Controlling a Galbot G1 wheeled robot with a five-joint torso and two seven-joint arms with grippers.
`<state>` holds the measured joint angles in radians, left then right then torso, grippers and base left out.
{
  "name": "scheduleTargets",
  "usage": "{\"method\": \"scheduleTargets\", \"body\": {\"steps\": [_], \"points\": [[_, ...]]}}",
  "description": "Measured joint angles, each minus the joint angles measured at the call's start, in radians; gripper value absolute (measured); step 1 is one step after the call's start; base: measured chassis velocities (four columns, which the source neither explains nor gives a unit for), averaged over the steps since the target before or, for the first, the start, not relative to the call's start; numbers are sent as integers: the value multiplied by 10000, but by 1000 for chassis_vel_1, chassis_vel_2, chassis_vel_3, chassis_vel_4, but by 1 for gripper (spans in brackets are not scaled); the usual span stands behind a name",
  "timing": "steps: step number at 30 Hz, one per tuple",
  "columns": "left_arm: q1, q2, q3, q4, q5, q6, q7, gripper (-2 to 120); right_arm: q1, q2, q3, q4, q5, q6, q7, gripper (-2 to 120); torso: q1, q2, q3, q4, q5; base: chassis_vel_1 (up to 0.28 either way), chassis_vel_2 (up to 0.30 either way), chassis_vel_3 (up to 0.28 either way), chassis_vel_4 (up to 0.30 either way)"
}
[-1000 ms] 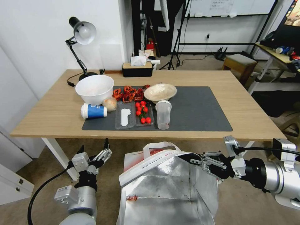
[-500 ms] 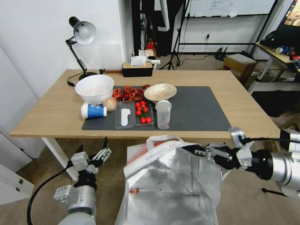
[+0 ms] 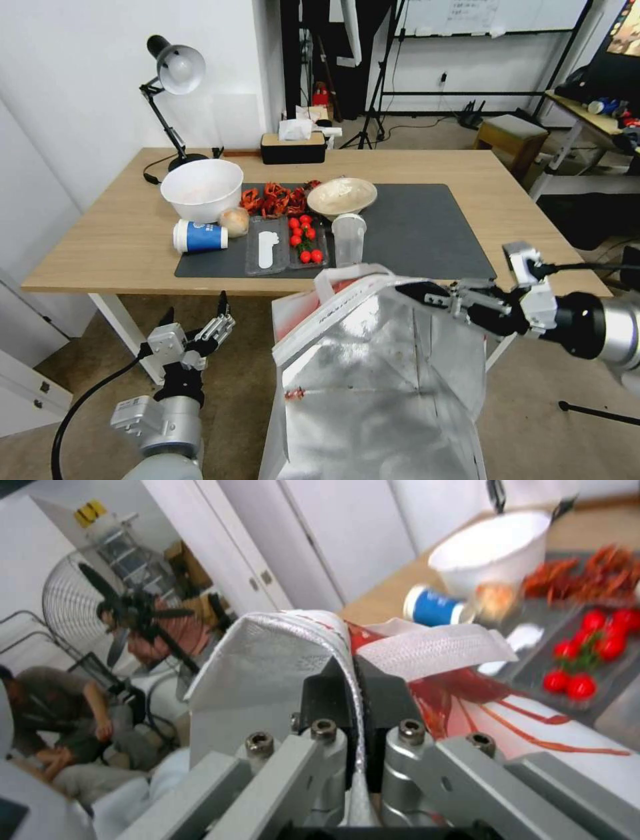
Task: Pick up the food delivery bag from the floor and place it on the table.
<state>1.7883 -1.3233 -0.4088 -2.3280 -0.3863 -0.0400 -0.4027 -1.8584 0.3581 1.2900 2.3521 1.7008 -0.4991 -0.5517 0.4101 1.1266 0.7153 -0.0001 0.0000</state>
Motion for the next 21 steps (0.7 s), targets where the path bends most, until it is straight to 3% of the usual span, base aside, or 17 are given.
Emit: {"method": "scheduleTargets", "body": {"steps": [13,15,21], "points": [[7,-35,37,-15,54,0,-17,100,239,-257,916,-325,968,-54,286,0,-3,-4,-3,-1,0,0,0,0,0],[47,-40,24,-44,66,0,-27,100,593,-688,1815,-1232,1912,151,741,0,-3,-7,-4,0,0,0,0,0,0],[69,-118,39,-51,128,0,-30,100,858,-869,2305,-1866,2518,581,1699,0,-4,-9,-5,0,0,0,0,0,0]]}}
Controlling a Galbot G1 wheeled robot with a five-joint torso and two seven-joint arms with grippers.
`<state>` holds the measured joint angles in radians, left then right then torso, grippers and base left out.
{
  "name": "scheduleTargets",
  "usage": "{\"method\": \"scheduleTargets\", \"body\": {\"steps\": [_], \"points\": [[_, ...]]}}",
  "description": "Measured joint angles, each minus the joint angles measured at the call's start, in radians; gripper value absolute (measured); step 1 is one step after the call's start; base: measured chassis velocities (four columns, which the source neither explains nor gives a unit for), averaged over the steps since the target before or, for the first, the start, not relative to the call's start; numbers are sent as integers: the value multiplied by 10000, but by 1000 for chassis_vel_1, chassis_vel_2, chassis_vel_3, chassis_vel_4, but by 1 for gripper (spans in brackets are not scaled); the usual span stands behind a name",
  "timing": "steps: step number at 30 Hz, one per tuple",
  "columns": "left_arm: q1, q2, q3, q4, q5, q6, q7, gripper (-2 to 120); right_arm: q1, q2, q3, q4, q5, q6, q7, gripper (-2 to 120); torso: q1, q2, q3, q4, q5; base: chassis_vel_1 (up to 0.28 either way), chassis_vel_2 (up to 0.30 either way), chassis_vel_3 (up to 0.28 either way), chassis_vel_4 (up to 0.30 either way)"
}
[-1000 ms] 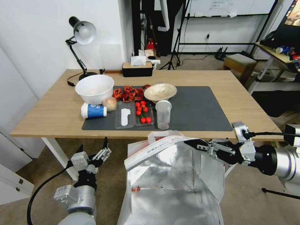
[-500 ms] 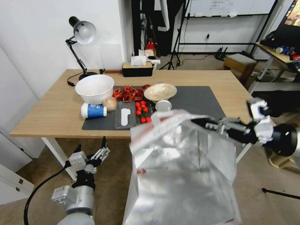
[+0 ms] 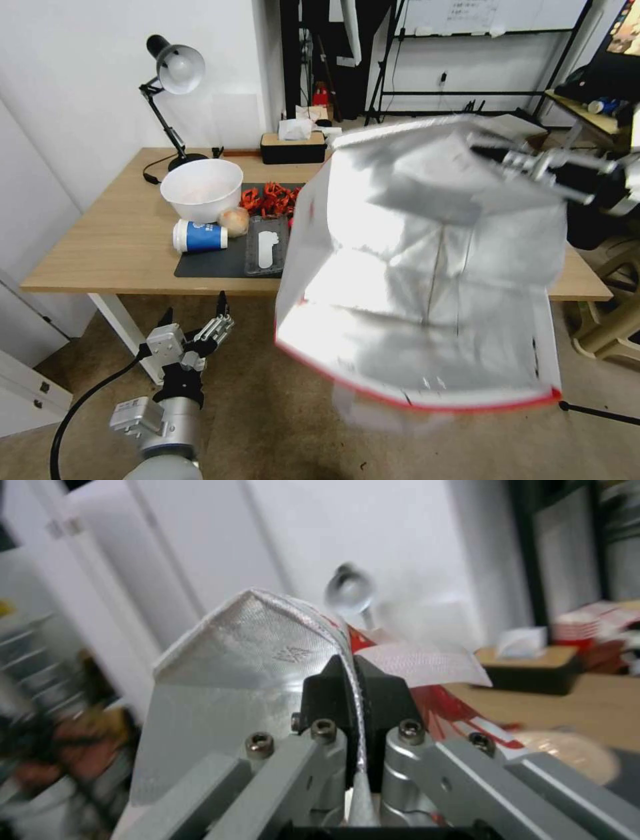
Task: Pick up the food delivery bag from the floor and place it on the table.
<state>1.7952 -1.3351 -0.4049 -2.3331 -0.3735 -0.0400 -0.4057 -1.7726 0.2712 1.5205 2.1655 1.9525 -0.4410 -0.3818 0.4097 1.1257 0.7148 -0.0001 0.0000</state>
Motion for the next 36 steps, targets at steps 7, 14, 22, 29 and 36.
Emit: {"method": "scheduleTargets", "body": {"steps": [7,14,22,29,36], "points": [[-106,58,107,151,34,7,2,100,202,219,507,-340,1057,674,2372,0,-1,-1,-1,-2,0,0,0,0,0],[-88,100,138,168,88,18,0,100,1682,317,-500,-392,1670,852,4923,0,-2,-2,-2,-2,1,0,0,0,0],[-28,18,138,160,188,6,-7,100,3022,355,-1545,-251,2621,1247,7517,0,-2,-3,-2,0,-2,0,0,0,0],[38,-74,190,201,330,-40,-3,100,3148,761,-1739,-458,3175,1432,8167,0,-2,-2,-2,-2,-1,0,0,0,0],[66,-107,119,272,363,-64,-5,100,4486,1815,-3820,-744,2807,1501,8076,0,-1,-3,-2,0,2,0,0,0,0]]}}
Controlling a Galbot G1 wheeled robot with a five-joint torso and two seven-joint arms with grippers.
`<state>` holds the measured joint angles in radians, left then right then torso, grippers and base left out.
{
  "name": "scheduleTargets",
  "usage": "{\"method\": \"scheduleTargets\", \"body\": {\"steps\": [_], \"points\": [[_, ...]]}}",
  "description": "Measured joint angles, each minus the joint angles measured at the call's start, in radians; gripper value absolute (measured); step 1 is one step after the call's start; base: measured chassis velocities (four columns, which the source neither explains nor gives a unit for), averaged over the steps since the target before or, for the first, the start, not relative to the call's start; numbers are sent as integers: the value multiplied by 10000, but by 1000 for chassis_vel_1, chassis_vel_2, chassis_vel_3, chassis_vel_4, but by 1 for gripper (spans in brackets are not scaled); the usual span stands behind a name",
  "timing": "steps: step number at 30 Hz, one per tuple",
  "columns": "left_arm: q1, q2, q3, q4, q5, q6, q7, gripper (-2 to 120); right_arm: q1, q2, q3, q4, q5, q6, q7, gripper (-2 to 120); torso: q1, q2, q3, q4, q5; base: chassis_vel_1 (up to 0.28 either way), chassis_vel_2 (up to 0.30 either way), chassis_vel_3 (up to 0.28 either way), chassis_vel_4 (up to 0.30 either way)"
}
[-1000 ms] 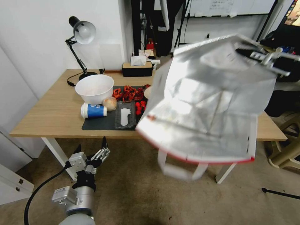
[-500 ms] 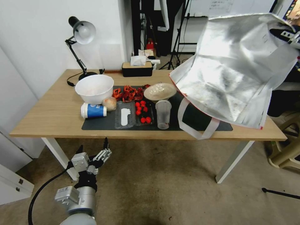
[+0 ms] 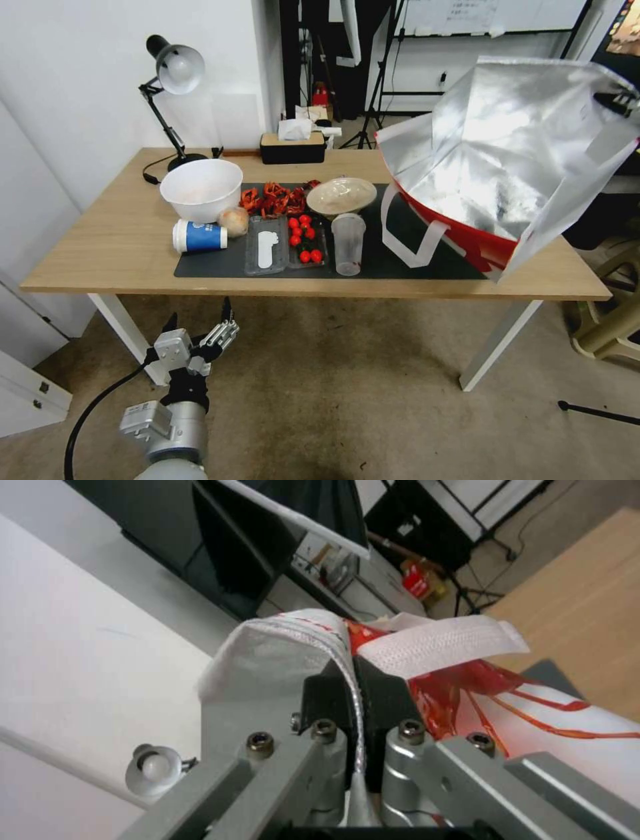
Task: Pick up the food delivery bag from the floor and place it on the table.
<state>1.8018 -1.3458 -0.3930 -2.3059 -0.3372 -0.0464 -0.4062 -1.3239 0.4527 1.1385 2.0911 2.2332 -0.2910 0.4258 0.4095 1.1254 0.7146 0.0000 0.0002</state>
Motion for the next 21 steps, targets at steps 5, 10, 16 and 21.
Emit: {"method": "scheduleTargets", "body": {"steps": [5,10,16,21], "points": [[17,-42,-75,38,8,-6,-9,100,1154,634,-1353,-300,-622,-36,-96,0,0,0,0,1,-2,0,0,0,0],[11,-79,-86,91,38,-6,-17,100,1612,912,-1810,-538,-929,-72,-121,0,0,0,0,1,-3,0,0,0,0],[-7,-159,-25,206,135,-7,-22,100,1809,1192,-2130,-872,-1212,-124,-157,0,0,-1,0,-3,-2,0,0,0,0],[8,-167,-26,214,164,-35,-29,100,2165,1375,-2515,-989,-1413,-111,-107,0,0,-1,0,1,-3,0,0,0,0]]}}
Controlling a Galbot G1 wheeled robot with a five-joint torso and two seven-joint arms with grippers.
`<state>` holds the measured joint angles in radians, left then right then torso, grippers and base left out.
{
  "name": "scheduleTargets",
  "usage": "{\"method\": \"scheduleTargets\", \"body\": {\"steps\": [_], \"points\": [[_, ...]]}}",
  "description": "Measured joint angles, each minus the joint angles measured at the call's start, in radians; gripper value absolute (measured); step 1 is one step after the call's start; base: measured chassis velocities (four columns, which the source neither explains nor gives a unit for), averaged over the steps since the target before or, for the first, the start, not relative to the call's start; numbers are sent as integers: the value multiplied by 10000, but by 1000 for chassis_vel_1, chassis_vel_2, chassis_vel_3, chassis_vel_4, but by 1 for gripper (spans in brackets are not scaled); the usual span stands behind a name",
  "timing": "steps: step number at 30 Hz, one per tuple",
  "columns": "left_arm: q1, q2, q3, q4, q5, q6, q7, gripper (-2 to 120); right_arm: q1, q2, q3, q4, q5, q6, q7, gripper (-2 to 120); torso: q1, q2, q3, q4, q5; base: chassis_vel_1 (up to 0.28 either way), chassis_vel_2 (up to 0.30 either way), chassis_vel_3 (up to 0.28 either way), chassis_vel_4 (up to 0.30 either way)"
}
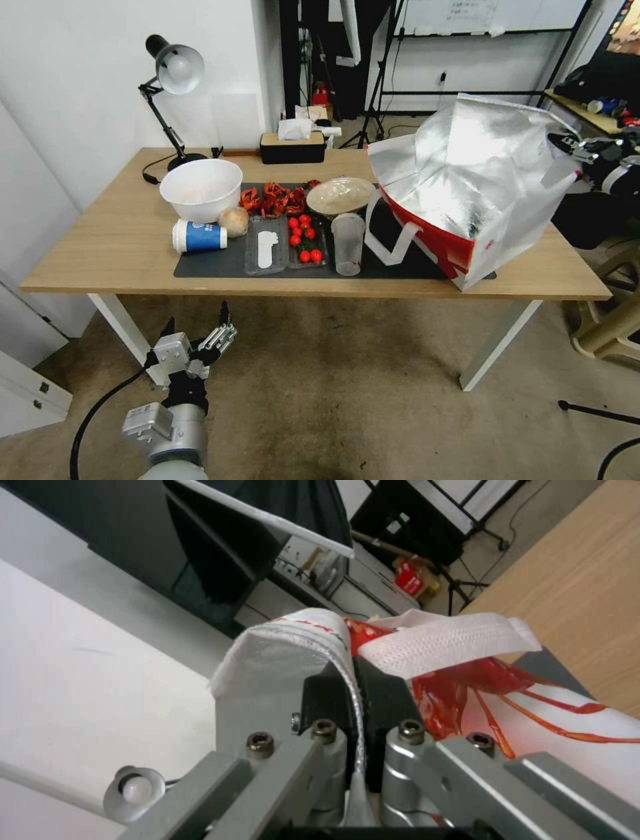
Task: Pick up the food delivery bag from the floor and place it on the table.
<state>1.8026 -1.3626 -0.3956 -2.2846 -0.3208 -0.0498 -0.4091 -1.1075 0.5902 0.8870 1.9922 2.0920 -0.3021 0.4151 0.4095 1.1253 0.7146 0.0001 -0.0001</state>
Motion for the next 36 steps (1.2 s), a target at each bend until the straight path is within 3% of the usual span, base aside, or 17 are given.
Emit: {"method": "scheduleTargets", "body": {"steps": [26,36], "points": [[140,-248,76,51,405,-128,9,100,926,893,-925,-783,-405,145,151,0,0,0,0,-2,1,0,0,0,0],[151,-304,68,52,450,-157,17,100,1081,824,-584,-465,14,156,143,0,-1,0,0,-2,0,0,0,0,0]]}}
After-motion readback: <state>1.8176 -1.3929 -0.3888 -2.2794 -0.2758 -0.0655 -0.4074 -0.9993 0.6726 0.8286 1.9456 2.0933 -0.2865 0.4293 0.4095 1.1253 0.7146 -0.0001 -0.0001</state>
